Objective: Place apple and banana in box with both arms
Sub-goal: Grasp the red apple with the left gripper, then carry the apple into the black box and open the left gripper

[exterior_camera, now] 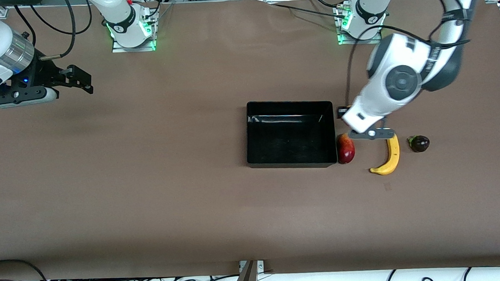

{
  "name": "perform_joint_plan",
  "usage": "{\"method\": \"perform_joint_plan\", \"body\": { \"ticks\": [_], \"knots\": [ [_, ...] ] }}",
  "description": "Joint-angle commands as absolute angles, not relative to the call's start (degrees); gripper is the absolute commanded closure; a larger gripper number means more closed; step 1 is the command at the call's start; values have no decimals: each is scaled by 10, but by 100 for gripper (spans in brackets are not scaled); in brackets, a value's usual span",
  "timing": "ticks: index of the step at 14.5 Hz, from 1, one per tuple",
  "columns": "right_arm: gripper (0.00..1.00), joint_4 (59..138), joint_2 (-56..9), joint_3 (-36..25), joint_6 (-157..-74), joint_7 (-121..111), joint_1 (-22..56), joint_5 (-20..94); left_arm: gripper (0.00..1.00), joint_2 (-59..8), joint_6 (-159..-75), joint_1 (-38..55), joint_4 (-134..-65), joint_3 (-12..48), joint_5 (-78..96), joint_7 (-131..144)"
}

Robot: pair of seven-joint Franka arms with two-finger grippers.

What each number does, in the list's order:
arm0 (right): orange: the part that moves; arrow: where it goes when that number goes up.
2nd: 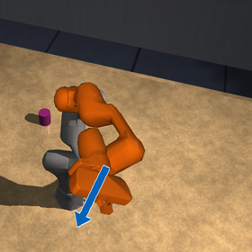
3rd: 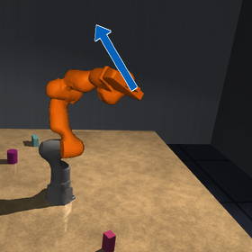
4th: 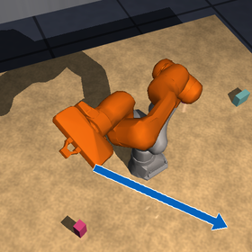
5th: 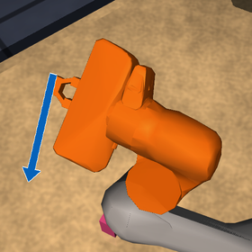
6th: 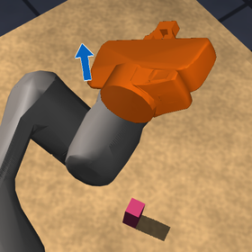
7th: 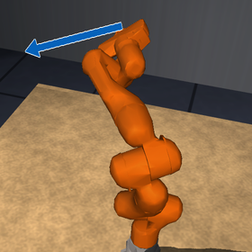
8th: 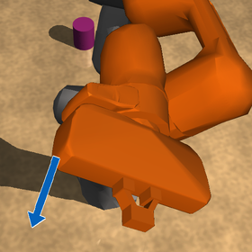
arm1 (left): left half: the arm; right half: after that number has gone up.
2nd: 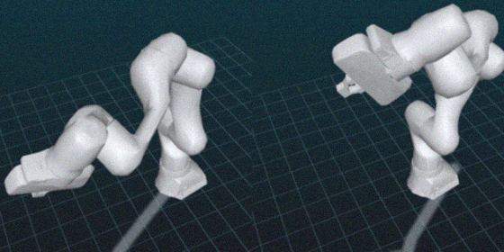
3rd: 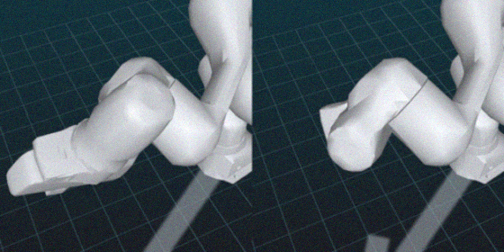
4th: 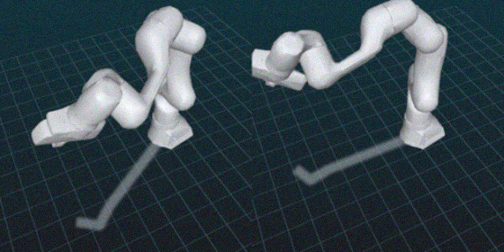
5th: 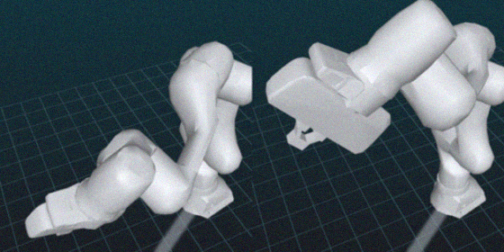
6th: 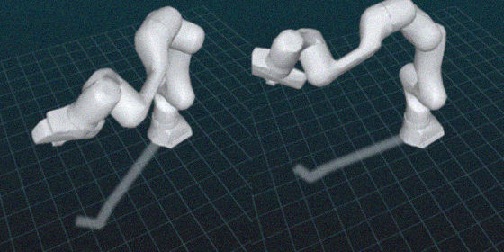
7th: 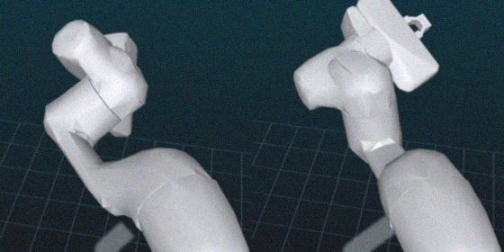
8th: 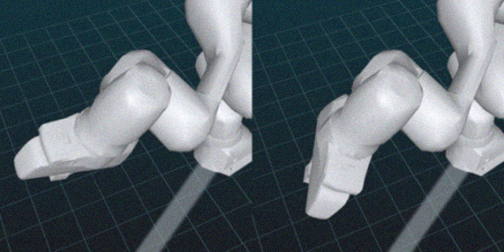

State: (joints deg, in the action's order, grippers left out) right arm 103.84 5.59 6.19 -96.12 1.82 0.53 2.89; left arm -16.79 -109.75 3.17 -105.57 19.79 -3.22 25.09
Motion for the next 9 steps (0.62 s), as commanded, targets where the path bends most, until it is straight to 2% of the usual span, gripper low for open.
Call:
{"method": "perform_joint_plan", "body": {
  "ticks": [1,5,7,9],
  "knots": [
    [0,1019,50,88,-963,9,-20,15,79,-247,-1114,41,-1026,232,-18,325],
    [0,998,39,88,-964,13,-20,5,78,-283,-1215,63,-1073,233,-19,338],
    [0,996,40,89,-962,13,-19,3,77,-304,-1230,71,-1078,232,-26,343],
    [0,995,41,89,-958,13,-19,-3,72,-321,-1237,71,-1078,232,-26,344]
  ]
}}
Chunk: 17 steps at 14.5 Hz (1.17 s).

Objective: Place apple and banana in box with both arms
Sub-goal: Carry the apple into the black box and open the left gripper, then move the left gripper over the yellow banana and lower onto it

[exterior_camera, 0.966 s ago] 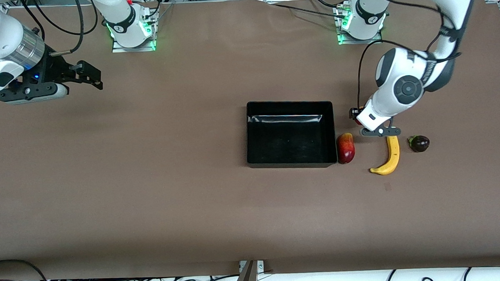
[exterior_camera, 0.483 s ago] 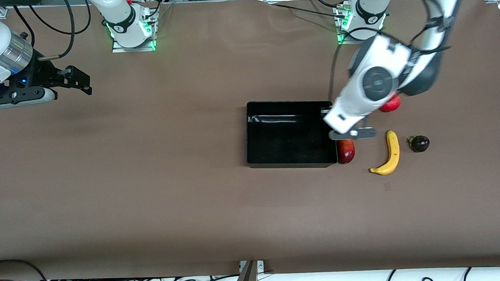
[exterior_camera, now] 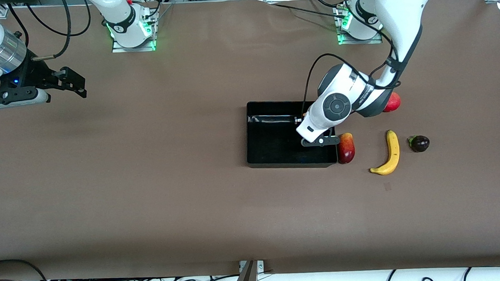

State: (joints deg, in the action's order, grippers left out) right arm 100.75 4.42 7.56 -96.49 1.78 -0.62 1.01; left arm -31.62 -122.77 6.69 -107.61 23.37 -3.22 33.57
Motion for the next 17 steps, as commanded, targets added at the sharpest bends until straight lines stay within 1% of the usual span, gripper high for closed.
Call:
{"method": "perform_joint_plan", "body": {
  "ticks": [1,2,3,4,7,9,11,13,14,17],
  "knots": [
    [0,993,40,89,-959,12,-19,-8,71,-326,-1244,75,-1078,232,-27,343],
    [0,993,40,89,-961,11,-19,-11,64,-333,-1249,85,-1078,231,-27,344],
    [0,991,40,89,-963,11,-19,-11,38,-335,-1250,90,-1078,229,-27,344],
    [0,991,40,88,-964,15,-19,-18,0,-338,-1250,89,-1078,229,-27,344],
    [0,990,40,90,-966,19,-18,-33,0,-331,-1235,84,-1073,229,-27,342],
    [0,980,36,89,-967,18,-18,-31,0,-311,-1194,81,-1045,227,-28,336],
    [0,976,34,89,-967,19,-18,-33,0,-288,-1109,58,-979,226,-28,335],
    [0,976,32,88,-967,19,-19,-32,0,-288,-1003,23,-902,228,-52,296],
    [0,976,32,88,-965,19,-19,-32,0,-288,-983,6,-883,228,-77,250],
    [0,976,32,88,-966,20,-20,-32,0,-302,-983,-67,-881,227,-121,144]
  ]
}}
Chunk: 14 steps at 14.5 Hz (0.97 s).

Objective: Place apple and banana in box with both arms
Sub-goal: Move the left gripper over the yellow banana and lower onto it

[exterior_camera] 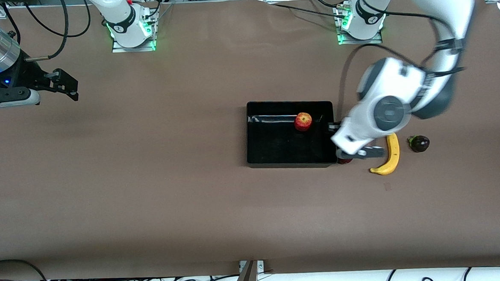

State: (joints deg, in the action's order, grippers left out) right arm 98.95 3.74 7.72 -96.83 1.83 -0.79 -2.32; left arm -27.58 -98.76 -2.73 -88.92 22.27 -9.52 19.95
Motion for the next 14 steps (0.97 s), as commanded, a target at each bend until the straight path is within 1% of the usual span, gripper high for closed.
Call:
{"method": "perform_joint_plan", "body": {
  "ticks": [1,5,8,9,11,12,13,14],
  "knots": [
    [0,976,32,87,-966,20,-20,-32,0,-318,-990,-91,-882,228,-145,113],
    [0,976,32,88,-966,20,-19,-31,0,-349,-1067,-143,-899,227,-169,-32],
    [0,976,32,88,-966,20,-19,-31,0,-354,-1222,-184,-980,226,-190,-107],
    [0,976,32,88,-967,20,-19,-31,0,-356,-1263,-186,-1005,226,-218,-106],
    [0,976,32,88,-967,20,-19,-31,0,-360,-1316,-211,-1041,226,-243,-103],
    [0,976,32,88,-967,20,-18,-31,5,-366,-1326,-213,-1048,226,-243,-104],
    [0,976,32,88,-966,20,-19,-31,32,-371,-1325,-214,-1049,225,-243,-105],
    [0,976,32,88,-967,20,-19,-31,55,-372,-1324,-214,-1049,225,-243,-105]
  ]
}}
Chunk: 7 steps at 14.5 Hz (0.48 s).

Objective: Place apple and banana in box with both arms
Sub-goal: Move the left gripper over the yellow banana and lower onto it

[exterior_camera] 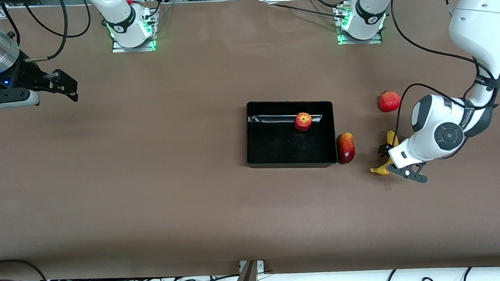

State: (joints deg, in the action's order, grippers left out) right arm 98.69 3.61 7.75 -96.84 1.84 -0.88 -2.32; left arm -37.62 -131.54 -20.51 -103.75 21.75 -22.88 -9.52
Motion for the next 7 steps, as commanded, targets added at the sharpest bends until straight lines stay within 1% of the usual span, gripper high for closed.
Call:
{"method": "perform_joint_plan", "body": {
  "ticks": [1,2,3,5,7],
  "knots": [
    [0,976,32,88,-967,20,-19,-32,79,-372,-1322,-214,-1049,225,-243,-108],
    [0,976,32,88,-967,20,-19,-31,97,-372,-1321,-216,-1049,225,-243,-108],
    [0,976,31,88,-967,20,-19,-32,100,-372,-1321,-217,-1049,225,-243,-108],
    [0,976,32,88,-967,20,-19,-32,100,-372,-1315,-217,-1046,225,-243,-102],
    [0,976,32,88,-967,20,-19,-32,100,-365,-1288,-215,-1036,227,-243,-98]
  ]
}}
